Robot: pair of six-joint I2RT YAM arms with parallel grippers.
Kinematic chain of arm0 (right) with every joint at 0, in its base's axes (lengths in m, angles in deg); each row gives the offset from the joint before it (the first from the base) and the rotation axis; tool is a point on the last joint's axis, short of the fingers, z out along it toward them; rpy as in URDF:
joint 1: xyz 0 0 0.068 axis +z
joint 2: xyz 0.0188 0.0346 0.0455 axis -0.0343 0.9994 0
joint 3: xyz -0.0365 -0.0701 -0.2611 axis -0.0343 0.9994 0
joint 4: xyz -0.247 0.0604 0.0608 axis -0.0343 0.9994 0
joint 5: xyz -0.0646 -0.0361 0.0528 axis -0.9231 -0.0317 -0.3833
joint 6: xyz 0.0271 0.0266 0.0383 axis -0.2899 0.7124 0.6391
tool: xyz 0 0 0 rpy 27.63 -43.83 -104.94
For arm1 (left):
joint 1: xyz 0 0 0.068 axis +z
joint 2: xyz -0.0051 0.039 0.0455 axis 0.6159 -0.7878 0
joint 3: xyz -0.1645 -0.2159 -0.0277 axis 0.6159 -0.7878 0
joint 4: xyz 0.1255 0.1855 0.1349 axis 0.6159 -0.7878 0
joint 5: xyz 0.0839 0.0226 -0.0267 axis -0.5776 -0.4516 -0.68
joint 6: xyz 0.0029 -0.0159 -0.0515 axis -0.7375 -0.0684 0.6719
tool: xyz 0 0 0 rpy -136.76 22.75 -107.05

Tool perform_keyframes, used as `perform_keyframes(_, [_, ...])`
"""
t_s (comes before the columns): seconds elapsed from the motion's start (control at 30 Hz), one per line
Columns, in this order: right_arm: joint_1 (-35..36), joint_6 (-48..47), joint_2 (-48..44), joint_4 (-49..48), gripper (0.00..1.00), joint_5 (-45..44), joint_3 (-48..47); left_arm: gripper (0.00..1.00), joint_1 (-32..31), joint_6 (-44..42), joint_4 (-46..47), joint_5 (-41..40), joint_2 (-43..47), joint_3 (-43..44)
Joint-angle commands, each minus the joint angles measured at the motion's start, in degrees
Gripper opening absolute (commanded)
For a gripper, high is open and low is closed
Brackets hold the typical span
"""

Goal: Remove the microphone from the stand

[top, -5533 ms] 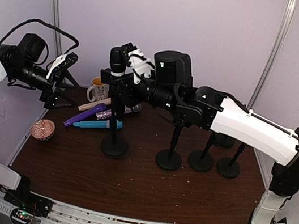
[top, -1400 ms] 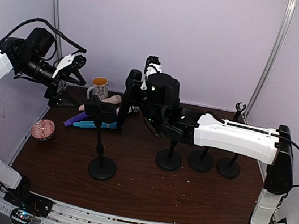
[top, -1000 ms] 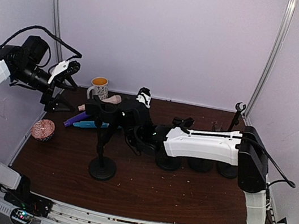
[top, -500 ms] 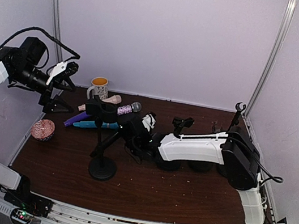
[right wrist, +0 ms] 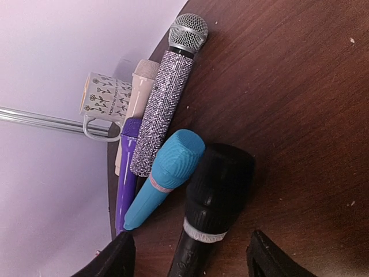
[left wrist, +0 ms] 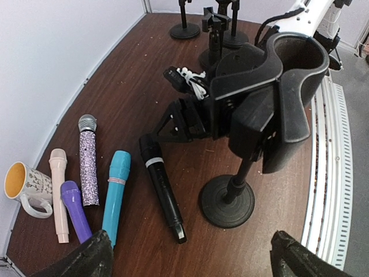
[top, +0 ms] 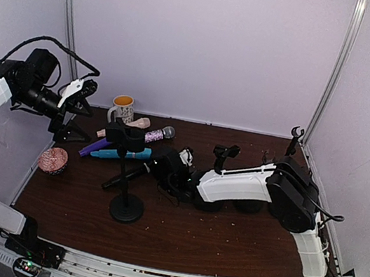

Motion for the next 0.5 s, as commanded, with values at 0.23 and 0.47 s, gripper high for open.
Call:
perform_keyframes(0.23, [0.59, -11.88, -6.99, -11.07, 0.69, 1.81, 8.69, 0.98, 1.43, 0.26, 1.60, 0.11, 0.26, -0.85])
perform_keyframes(0.47, [4.36, -27.66, -15.16, -26.15, 0.63, 0.70, 24.49, 0.98, 2.00, 0.04, 1.65, 0.65, -0.21, -0.84])
